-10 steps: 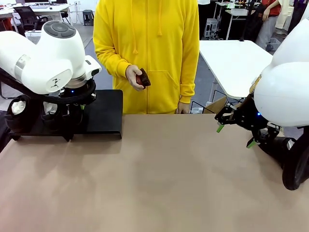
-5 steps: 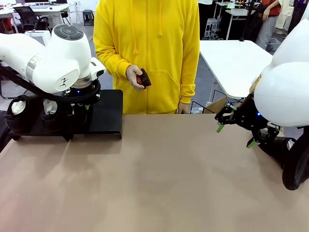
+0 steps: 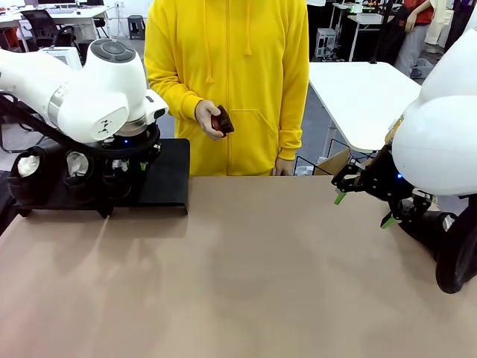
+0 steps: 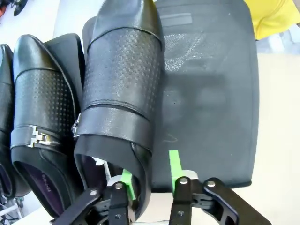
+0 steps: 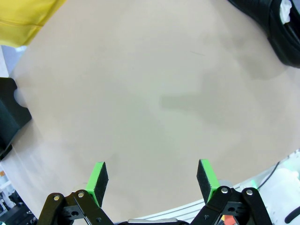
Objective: Organize the shoes by placing them on the stand.
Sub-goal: Place the Shoe from the middle of the table onto the Shoes Stand, then pick up one Shoe and place it in the middle of the table.
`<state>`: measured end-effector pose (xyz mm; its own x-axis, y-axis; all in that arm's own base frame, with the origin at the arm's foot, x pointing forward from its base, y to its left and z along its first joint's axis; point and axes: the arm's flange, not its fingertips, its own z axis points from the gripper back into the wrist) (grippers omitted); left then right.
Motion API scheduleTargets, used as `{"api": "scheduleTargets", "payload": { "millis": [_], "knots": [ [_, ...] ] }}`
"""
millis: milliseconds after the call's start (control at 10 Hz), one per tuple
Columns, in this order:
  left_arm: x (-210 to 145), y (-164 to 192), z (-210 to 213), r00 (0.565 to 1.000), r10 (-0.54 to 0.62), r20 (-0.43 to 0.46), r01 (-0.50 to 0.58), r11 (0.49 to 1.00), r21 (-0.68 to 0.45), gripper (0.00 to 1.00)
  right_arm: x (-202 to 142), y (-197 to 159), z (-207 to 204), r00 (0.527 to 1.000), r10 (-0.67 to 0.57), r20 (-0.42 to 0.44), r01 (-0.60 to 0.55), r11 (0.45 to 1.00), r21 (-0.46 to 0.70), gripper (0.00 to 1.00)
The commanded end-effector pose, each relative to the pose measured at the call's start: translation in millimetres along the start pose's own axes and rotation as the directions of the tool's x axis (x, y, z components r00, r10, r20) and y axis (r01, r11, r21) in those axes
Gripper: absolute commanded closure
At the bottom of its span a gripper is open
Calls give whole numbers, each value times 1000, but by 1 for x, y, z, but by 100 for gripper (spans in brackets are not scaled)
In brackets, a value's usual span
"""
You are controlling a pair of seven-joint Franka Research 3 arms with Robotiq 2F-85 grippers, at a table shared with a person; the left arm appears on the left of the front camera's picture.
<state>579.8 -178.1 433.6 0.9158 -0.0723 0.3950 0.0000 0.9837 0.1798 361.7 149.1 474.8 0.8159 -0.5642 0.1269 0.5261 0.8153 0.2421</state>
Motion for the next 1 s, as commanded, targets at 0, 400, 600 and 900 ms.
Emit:
{"api": "scheduleTargets", "payload": {
  "millis": [0,400,600,900],
  "knots": [
    [5,3,3,1000,-6,3,6,1000,24,0,1,1,1,1000,12,-4,-12,1000,17,0],
    [-12,5,43,991,122,53,-114,985,-129,0,1,1,1,1000,12,-4,-12,1000,17,0],
    [4,2,30,997,62,40,-60,996,-59,0,1,1,1,1000,12,-4,-12,1000,17,0],
    [4,2,30,997,62,40,-60,996,-59,0,1,1,1,1000,12,-4,-12,1000,17,0]
  ]
}}
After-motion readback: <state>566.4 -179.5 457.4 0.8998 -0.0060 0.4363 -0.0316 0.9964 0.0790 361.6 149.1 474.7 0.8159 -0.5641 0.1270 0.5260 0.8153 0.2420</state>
